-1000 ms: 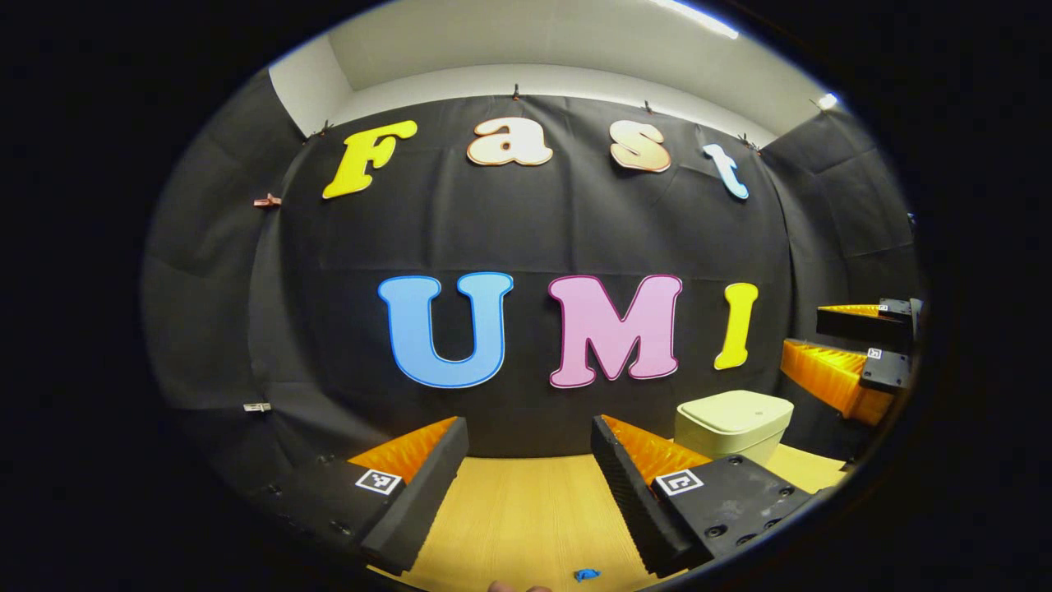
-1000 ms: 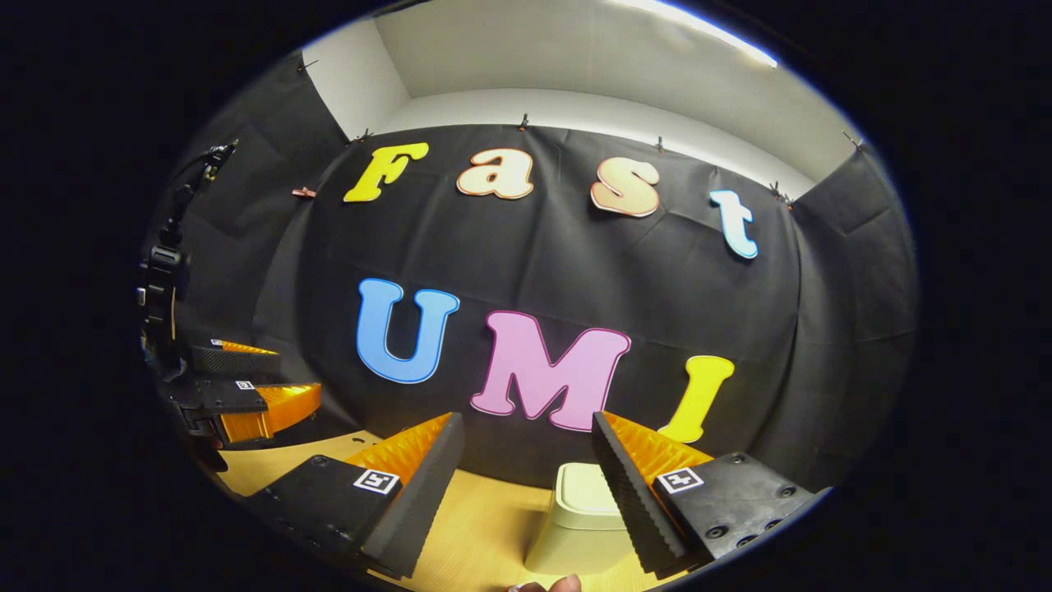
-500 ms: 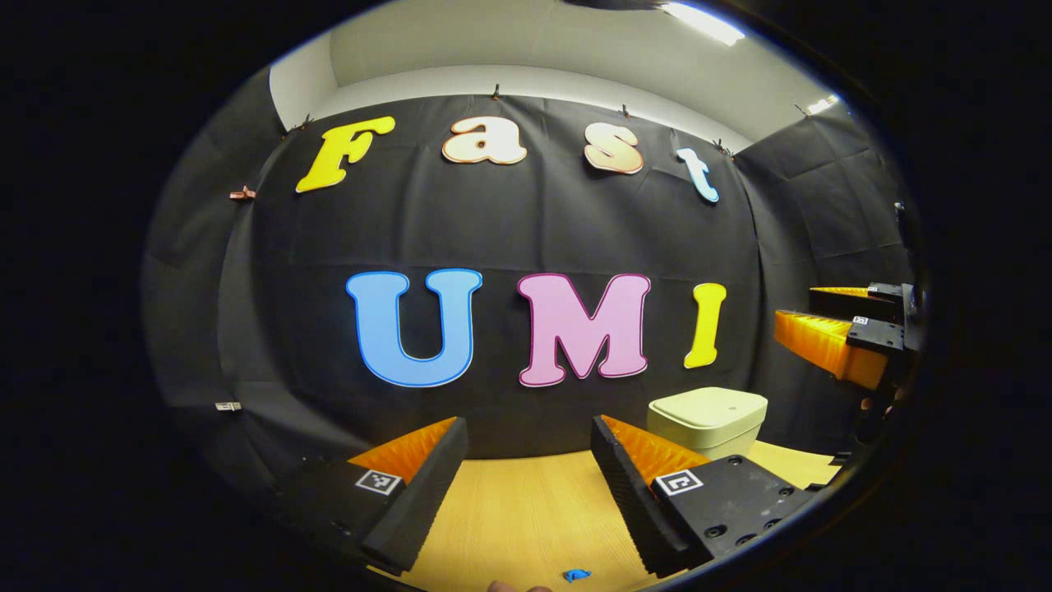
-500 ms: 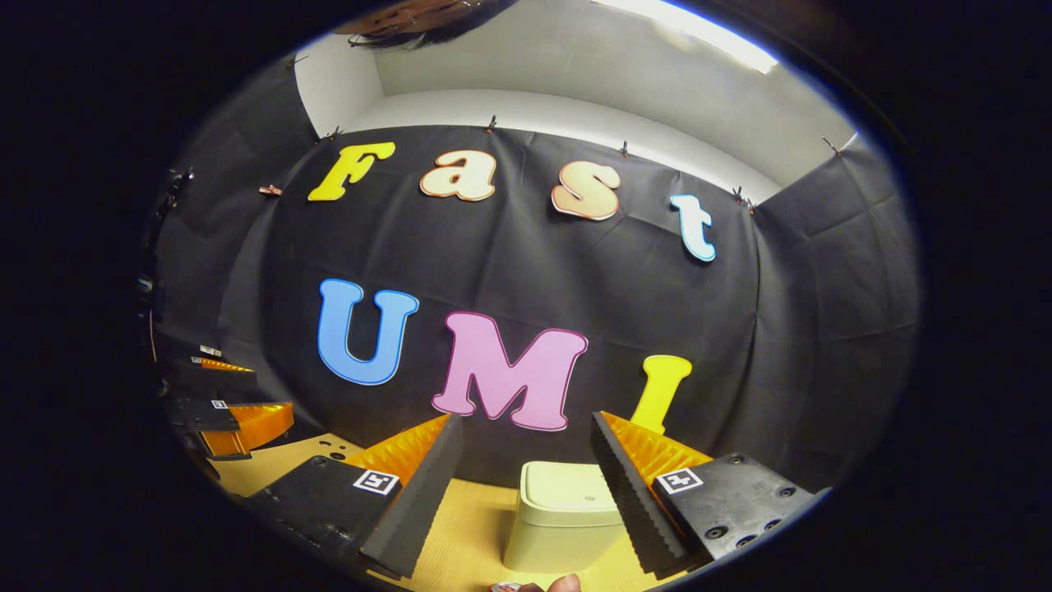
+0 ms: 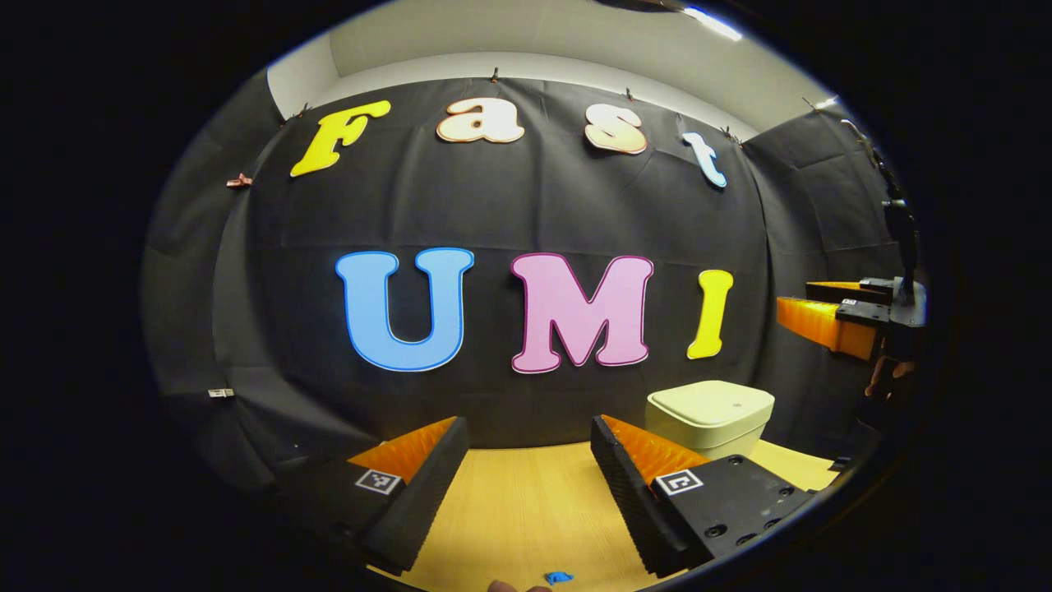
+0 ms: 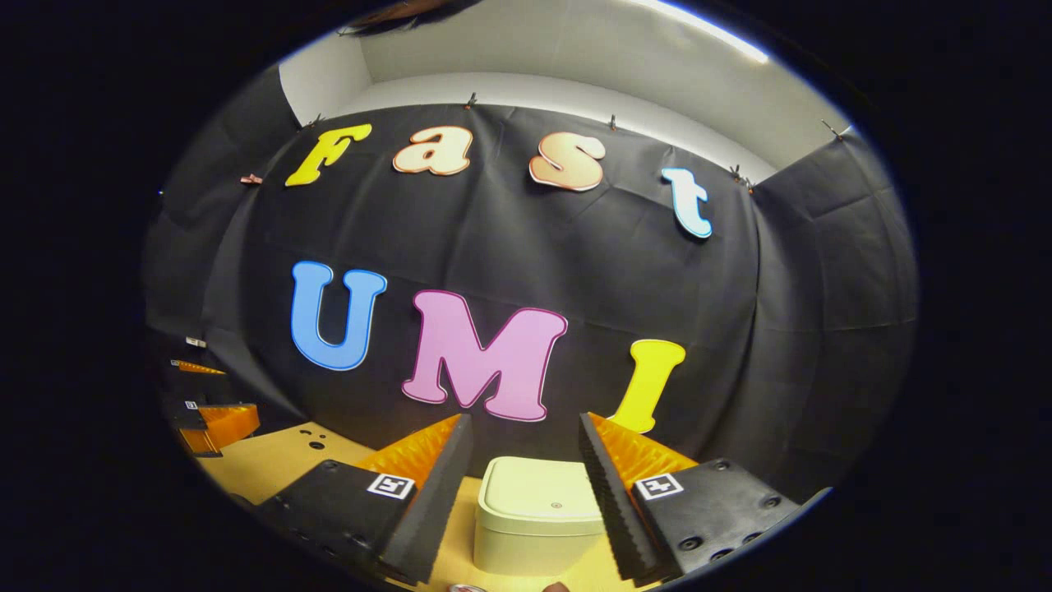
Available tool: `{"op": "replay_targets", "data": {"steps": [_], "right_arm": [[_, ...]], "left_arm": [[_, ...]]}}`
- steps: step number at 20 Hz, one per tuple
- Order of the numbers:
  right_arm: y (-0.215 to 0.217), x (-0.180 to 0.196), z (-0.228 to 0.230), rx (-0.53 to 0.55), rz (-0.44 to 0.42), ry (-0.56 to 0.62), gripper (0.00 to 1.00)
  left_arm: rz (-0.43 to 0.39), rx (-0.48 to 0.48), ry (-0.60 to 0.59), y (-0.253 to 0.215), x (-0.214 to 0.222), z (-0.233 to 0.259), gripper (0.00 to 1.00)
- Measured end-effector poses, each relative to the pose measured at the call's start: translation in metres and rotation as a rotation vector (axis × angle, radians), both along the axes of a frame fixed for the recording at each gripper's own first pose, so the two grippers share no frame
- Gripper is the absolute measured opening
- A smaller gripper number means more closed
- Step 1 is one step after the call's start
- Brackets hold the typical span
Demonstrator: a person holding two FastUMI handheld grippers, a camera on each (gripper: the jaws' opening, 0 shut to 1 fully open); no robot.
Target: Press the lid of the desktop garbage bin to open it, pick up the crumpled paper on the desktop and throw it into the bin, then pick up the pop can on the desktop and drop it into the bin, and finally close the garbage bin lid.
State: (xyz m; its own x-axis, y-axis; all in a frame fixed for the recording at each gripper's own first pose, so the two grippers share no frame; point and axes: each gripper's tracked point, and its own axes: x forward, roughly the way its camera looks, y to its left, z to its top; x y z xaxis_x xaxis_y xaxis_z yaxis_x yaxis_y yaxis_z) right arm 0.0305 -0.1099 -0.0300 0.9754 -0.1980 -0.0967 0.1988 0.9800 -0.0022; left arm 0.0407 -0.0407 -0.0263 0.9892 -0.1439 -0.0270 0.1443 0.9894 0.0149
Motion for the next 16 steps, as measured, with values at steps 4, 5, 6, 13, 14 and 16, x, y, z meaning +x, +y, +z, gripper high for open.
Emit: {"op": "replay_targets", "data": {"steps": [4,5,6,13,14,16], "right_arm": [[-0.017,0.016,-0.03,0.057,0.019,0.123,0.32],[-0.023,0.019,-0.034,0.082,0.012,0.141,0.15],[-0.029,0.03,-0.04,0.115,0.01,0.16,0.13],[-0.065,0.058,-0.101,0.156,-0.028,0.314,0.05],[-0.066,0.061,-0.112,0.144,-0.024,0.349,0.06],[-0.066,0.068,-0.134,0.133,-0.006,0.413,0.05]], "left_arm": [[-0.005,-0.007,0.002,-0.012,0.008,-0.001,0.96],[-0.006,-0.005,0.003,-0.014,0.009,-0.002,0.96],[-0.008,-0.002,0.003,-0.015,0.011,-0.001,0.96],[-0.014,0.006,0.01,-0.017,0.017,-0.006,0.96],[-0.016,0.005,0.012,-0.017,0.018,-0.007,0.96],[-0.017,0.008,0.018,-0.018,0.019,-0.01,0.96]]}}
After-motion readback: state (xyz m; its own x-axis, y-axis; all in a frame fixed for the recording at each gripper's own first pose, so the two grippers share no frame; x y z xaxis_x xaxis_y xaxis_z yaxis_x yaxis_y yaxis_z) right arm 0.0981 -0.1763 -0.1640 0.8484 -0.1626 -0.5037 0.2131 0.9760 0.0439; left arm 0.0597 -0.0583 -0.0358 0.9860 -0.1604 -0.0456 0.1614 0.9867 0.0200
